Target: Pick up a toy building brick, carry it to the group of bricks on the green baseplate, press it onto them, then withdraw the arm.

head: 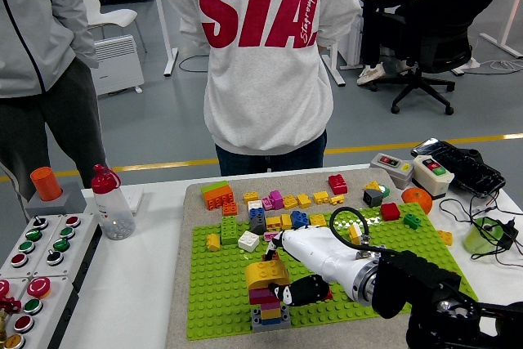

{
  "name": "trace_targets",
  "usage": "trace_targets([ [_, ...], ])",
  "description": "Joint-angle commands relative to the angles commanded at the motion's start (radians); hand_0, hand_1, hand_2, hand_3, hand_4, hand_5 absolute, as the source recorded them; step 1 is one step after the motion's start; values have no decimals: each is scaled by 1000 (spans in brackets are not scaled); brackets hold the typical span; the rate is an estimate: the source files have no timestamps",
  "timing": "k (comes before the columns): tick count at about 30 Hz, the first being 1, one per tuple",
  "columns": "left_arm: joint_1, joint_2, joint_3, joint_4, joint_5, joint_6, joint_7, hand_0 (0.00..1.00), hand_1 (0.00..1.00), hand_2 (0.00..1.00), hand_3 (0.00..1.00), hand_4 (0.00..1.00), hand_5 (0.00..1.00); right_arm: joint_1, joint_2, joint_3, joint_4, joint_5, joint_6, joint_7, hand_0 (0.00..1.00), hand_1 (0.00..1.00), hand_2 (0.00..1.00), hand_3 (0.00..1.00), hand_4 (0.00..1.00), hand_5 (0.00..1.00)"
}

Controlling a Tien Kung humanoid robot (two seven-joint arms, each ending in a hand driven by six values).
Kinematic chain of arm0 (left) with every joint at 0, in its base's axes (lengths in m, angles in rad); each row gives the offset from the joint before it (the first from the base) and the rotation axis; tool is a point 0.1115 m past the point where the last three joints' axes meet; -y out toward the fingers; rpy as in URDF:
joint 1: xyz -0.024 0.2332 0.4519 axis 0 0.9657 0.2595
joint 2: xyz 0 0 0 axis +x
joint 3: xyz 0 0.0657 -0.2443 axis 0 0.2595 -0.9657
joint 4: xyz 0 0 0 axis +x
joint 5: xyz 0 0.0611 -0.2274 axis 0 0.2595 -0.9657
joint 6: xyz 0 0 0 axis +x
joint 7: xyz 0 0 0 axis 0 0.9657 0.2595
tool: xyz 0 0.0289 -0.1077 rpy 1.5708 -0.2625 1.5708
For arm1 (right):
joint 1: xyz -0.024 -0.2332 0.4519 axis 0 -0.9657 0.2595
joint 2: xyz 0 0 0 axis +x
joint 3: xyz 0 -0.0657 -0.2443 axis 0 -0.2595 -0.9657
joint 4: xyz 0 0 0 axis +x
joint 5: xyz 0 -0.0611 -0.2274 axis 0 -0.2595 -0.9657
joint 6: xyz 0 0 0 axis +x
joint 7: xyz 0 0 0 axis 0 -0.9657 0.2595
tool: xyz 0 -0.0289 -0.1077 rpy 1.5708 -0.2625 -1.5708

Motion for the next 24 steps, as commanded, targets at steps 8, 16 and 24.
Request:
trace_targets([
  [8,-1,0,1,0,0,0,0,652,688,673,572,281,998,1,6,-3,0,-4,-3,-3,913,781,842,630,525,285],
  [16,-2,0,1,0,0,1,0,652,688,673,571,281,998,1,6,-4,0,-3,-3,-4,913,781,844,635,526,282],
  [24,-1,0,2,0,0,1,0,652,688,672,571,281,998,-1,9,-6,0,-3,3,-5,914,781,847,638,527,283],
])
